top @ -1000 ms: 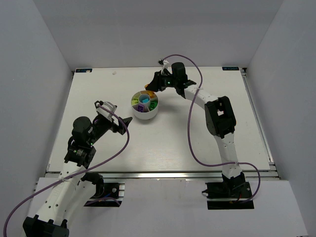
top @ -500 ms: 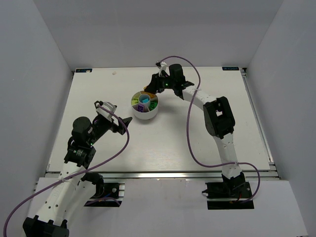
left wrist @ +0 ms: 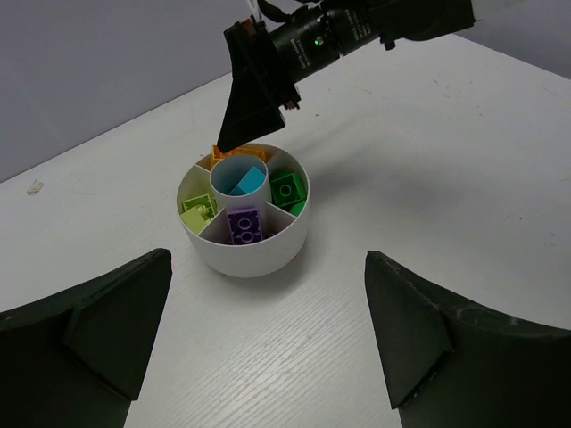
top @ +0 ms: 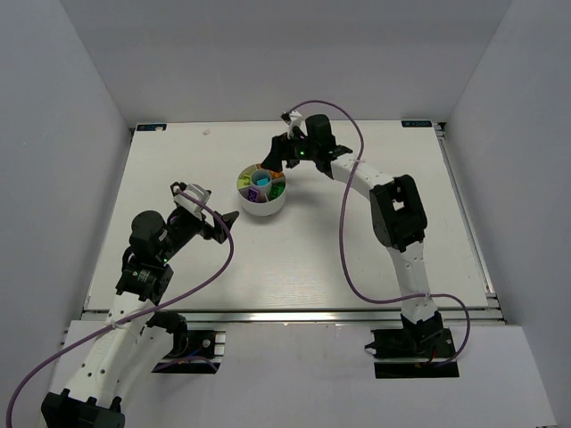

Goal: Sort the legos into containers by color

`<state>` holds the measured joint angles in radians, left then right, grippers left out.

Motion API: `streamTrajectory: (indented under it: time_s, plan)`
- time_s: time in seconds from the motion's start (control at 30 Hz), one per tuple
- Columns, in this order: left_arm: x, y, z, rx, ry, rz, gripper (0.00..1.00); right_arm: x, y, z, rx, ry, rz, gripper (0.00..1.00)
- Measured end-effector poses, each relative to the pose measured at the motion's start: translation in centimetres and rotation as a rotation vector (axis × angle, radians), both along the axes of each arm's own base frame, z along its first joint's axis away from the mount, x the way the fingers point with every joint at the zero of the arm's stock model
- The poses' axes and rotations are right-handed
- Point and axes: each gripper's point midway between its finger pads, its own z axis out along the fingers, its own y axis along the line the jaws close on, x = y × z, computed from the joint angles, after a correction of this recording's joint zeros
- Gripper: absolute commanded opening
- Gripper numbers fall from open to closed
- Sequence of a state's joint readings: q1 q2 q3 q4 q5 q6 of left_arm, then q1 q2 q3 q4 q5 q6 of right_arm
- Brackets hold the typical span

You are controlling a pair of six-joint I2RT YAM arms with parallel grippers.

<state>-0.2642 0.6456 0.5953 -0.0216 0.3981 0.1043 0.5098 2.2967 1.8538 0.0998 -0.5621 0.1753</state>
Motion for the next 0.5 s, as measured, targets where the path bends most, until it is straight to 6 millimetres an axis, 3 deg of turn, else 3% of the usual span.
streamTrajectory:
  time_s: [0.1, 0.23, 0.27, 0.37, 0.43, 0.5]
  plan:
    - [0.0, 0.0, 0.1, -0.001, -0.001, 0.001, 0.98, 0.1, -1.9, 1.8, -0.033, -0.03, -0.036, 0.89]
    - [0.2, 0.2, -0.1, -0.014, 0.013, 0.022, 0.98, 0.5, -6.0, 6.2, -0.08, -0.064, -0.117, 0.89]
    - [0.3, 0.3, -0.2, -0.021, 0.023, 0.028, 0.98, 0.5, -8.1, 8.1, -0.097, -0.074, -0.146, 0.89]
    - [1.0, 0.3, -1.0, -0.039, 0.075, 0.052, 0.98, -0.5, -13.0, 10.7, -0.161, -0.1, -0.18, 0.89]
    - [1.8, 0.3, -1.7, -0.055, 0.127, 0.071, 0.98, -2.4, -16.7, 10.6, -0.232, -0.105, -0.184, 0.89]
    - [2.5, 0.3, -2.6, -0.065, 0.186, 0.098, 0.98, -5.1, -19.9, 8.9, -0.32, -0.086, -0.171, 0.89]
